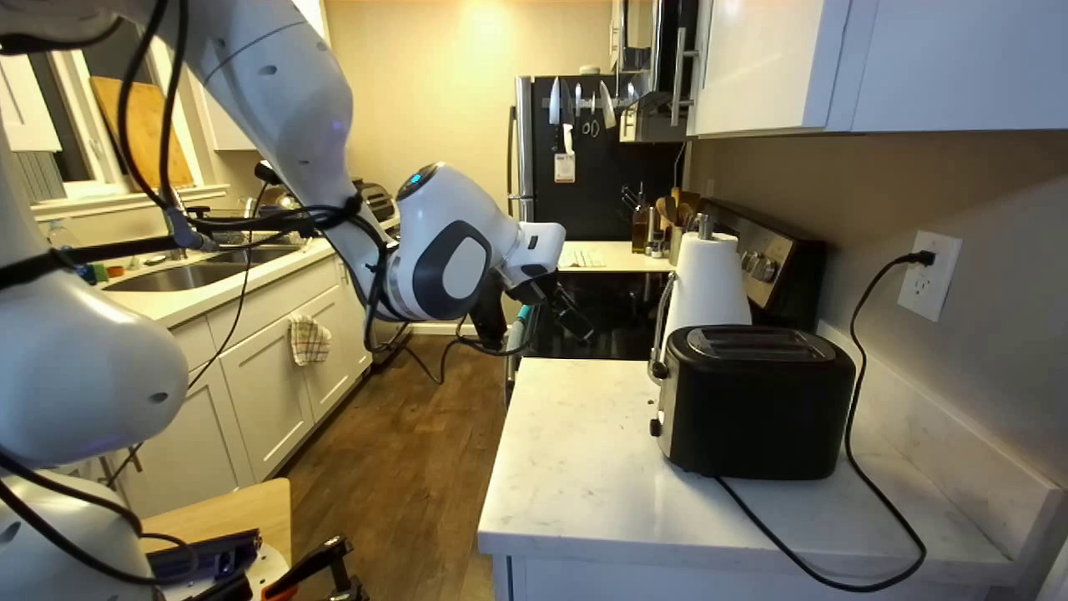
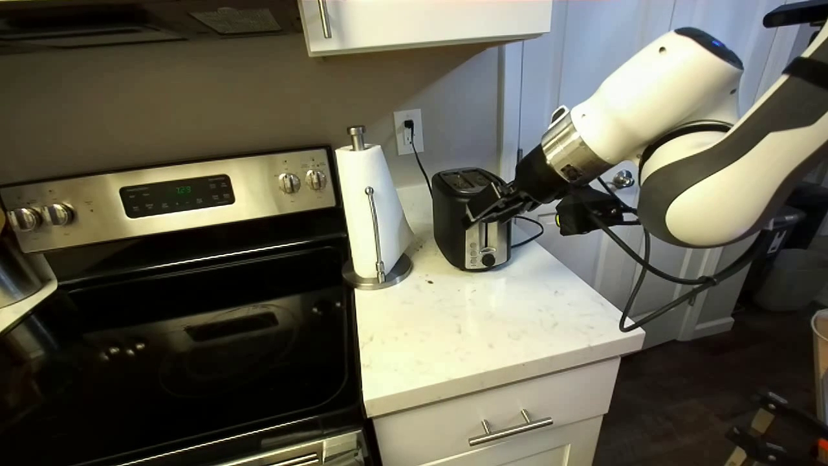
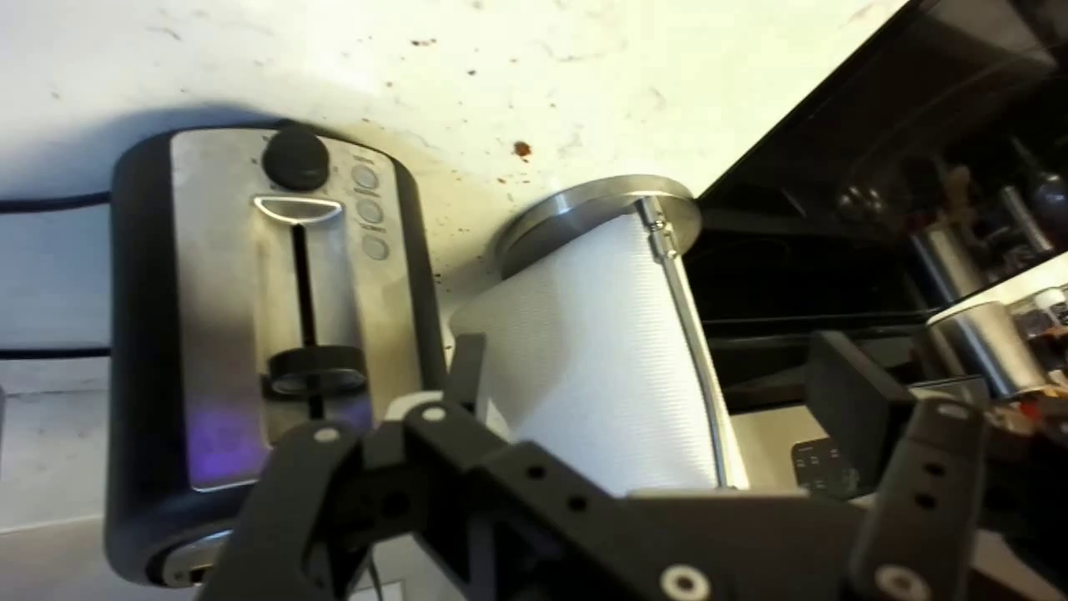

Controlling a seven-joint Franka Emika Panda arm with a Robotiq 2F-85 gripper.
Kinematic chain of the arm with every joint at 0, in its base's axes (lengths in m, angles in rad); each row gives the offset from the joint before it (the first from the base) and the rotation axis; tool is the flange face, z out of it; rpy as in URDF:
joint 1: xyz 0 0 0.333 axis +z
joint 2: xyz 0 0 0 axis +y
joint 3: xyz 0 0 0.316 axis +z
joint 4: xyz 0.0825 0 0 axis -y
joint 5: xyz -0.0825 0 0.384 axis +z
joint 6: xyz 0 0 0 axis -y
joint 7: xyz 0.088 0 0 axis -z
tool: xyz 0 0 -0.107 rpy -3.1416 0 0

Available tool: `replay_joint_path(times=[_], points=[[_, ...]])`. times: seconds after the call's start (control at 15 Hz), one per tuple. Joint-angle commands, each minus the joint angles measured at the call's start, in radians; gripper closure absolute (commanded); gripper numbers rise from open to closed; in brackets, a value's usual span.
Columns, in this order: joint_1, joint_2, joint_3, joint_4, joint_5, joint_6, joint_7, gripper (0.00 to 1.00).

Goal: Push the lever of the toaster down

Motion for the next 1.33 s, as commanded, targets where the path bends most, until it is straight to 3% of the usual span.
replay_joint_path(times=[0.0, 0.2, 0.53, 0.6, 0.73, 0.87, 1.27], points=[[0.066, -0.064, -0.097, -0.051, 0.123, 0.008, 0.026, 0.0], [0.112, -0.079, -0.169, -0.085, 0.175, 0.008, 0.012, 0.0], [0.19, -0.098, -0.273, -0.077, 0.17, 0.005, -0.004, 0.03], [0.203, -0.098, -0.291, -0.074, 0.165, 0.005, -0.006, 0.27], [0.213, -0.094, -0.317, -0.067, 0.155, 0.004, -0.009, 0.3], [0.208, -0.091, -0.33, -0.059, 0.148, 0.004, -0.009, 0.42], [0.123, -0.062, -0.28, -0.026, 0.115, 0.004, -0.009, 0.82]])
